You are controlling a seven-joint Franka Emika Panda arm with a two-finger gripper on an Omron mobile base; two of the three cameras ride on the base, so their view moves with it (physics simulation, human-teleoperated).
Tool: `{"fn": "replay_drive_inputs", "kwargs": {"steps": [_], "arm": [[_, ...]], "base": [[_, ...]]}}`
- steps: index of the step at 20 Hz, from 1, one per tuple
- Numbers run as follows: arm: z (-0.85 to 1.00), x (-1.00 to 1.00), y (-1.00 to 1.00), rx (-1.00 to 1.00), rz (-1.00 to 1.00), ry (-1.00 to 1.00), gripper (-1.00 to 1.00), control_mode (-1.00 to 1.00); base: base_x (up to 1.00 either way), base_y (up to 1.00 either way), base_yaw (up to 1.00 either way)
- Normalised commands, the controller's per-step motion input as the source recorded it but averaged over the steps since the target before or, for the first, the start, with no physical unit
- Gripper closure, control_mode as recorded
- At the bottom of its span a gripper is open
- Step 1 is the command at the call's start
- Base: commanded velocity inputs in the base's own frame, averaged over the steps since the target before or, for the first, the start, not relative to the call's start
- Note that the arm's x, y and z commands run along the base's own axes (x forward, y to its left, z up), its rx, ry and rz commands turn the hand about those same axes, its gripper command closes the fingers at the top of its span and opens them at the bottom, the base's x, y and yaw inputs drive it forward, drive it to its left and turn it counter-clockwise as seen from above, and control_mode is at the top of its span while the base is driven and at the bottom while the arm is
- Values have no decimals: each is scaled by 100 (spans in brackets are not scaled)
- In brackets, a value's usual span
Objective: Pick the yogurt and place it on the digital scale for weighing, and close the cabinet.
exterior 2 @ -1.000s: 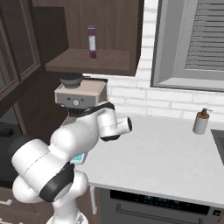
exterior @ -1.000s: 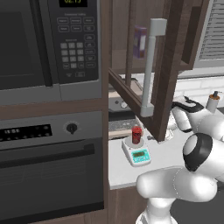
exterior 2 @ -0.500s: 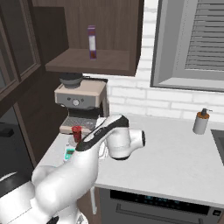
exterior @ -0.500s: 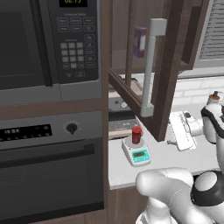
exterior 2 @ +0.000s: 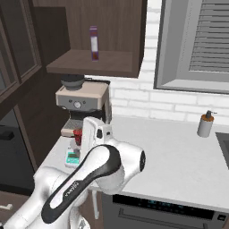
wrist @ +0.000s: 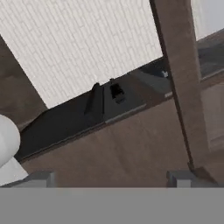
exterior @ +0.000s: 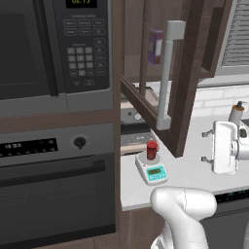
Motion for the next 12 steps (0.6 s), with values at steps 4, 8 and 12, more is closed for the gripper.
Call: {"fn": "replay_drive_inputs", "kwargs": {"steps": [4, 8, 12], "arm": [[96, -74, 32, 0, 0, -54, -100, -100], [81, -79, 47, 0, 0, -43, -100, -100], [78, -100, 20, -1, 6, -28, -100, -100]], "base": [[0, 0, 0], [0, 0, 0], [0, 0, 0]]}}
